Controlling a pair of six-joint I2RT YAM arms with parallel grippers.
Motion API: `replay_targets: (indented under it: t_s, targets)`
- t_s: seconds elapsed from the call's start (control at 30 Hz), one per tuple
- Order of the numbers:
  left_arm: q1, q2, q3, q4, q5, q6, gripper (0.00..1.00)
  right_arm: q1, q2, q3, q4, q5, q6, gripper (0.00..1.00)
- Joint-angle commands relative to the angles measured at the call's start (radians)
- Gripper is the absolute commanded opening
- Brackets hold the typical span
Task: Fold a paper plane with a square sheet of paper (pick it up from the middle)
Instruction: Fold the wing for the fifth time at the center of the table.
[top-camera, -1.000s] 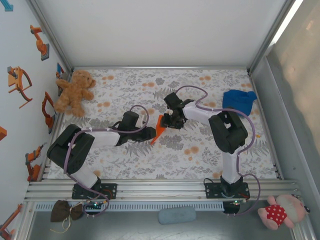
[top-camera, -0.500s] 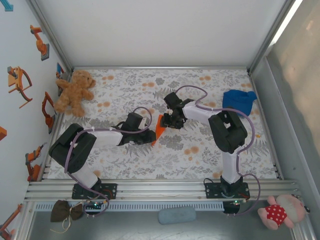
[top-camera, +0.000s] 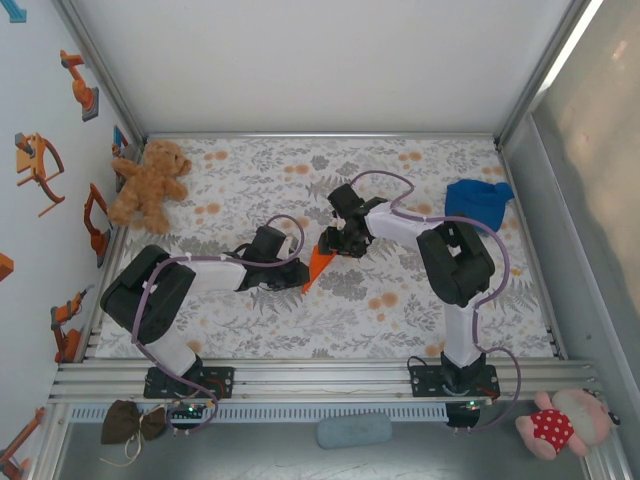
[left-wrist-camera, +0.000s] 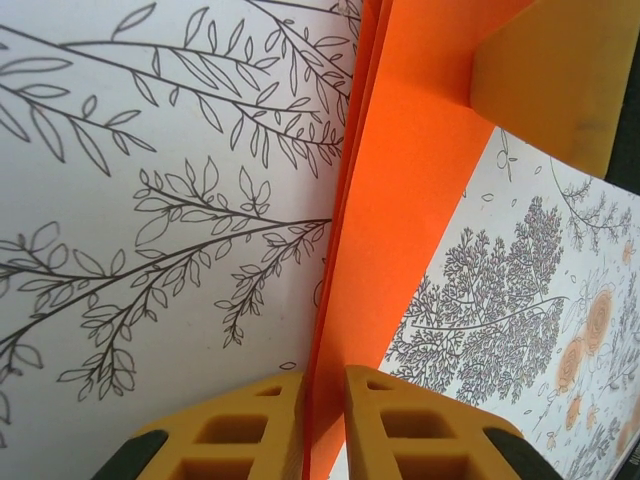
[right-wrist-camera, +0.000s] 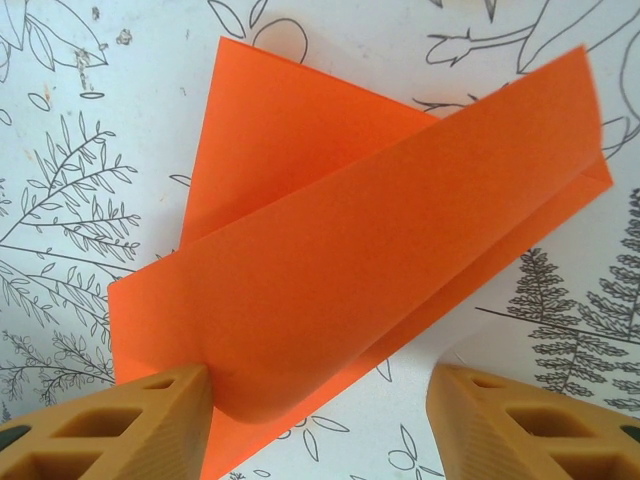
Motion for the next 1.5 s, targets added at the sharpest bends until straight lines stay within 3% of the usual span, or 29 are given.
replay_targets:
  t_s: [0.0,0.5,0.97,1.13,1.3,1.47]
  targets:
    - [-0.009,0.039,0.002,-0.02,-0.016,0.024,0.18,0.006,0.083,-0.024,0.062,-0.001,-0.038,0.59]
    - [-0.05,0.102,0.035,-0.109,-0.075,0.025,0.18,0.013,0.132,-0.012,-0.001,0.052,-0.026,0.57]
    - [-0.053,0.098,0.043,-0.132,-0.102,0.025,0.17,0.01,-0.295,-0.187,0.149,0.001,0.021,0.56]
    - [-0.054,0.1,0.045,-0.129,-0.1,0.025,0.17,0.013,-0.329,-0.256,0.27,-0.131,0.045,0.44]
    - [-0.052,0.106,0.048,-0.13,-0.098,0.025,0.16,0.036,-0.249,-0.219,0.299,-0.197,0.053,0.23]
    - [-0.052,0.1,0.041,-0.124,-0.097,0.019,0.16,0.041,-0.177,-0.191,0.328,-0.216,0.066,0.16]
